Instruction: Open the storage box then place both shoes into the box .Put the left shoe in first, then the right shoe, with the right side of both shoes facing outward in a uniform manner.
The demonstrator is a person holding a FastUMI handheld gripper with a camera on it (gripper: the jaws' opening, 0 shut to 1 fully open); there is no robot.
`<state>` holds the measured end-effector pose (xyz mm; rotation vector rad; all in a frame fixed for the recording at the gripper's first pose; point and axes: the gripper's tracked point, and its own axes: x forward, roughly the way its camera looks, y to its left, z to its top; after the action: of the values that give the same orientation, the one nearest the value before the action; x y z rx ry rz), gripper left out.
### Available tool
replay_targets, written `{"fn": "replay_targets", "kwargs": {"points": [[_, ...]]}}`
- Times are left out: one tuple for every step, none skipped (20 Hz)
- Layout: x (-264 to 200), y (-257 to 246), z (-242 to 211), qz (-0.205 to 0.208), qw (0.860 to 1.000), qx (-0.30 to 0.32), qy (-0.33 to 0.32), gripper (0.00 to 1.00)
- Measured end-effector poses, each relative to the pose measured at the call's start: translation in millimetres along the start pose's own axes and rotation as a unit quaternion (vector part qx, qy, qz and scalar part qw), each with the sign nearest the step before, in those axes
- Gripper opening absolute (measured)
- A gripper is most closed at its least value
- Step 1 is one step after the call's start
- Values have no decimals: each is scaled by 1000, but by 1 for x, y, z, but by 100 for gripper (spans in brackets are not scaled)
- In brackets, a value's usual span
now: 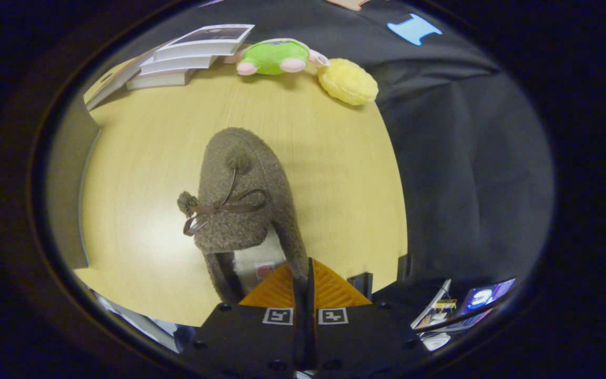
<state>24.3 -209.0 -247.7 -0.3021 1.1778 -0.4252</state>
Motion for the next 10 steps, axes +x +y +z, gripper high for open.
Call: {"fn": "replay_targets", "kwargs": {"points": [[-11,2,2,0,1000,7,-5,3],[-21,5,3,1,1000,14,-10,3],[-32,7,5,0,1000,19,-15,3],[-43,9,7,-3,1000,23,-20,3],[-55,11,9,-6,999,26,-23,3],[-67,13,10,-10,999,29,-26,3],[-79,15,11,-15,999,32,-26,3],[-92,16,11,-24,999,34,-26,3],[-106,19,11,-31,999,35,-25,3],[-119,23,13,-38,998,37,-25,3]]}}
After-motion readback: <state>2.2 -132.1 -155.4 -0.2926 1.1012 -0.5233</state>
